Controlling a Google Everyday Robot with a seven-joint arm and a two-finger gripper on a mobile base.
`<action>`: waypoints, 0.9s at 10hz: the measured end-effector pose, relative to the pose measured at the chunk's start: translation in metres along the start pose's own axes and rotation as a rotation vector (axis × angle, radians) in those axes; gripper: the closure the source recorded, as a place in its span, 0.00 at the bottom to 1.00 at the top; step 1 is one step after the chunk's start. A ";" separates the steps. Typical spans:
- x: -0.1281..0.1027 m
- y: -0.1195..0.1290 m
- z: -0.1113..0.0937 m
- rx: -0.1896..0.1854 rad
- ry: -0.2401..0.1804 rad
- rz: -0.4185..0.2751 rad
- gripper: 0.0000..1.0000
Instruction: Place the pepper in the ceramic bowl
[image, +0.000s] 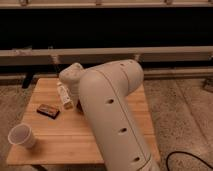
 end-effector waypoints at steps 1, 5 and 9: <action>-0.001 0.000 -0.007 -0.003 -0.005 -0.003 1.00; -0.005 -0.003 -0.036 -0.011 -0.025 -0.009 1.00; -0.008 -0.008 -0.058 -0.020 -0.042 -0.014 1.00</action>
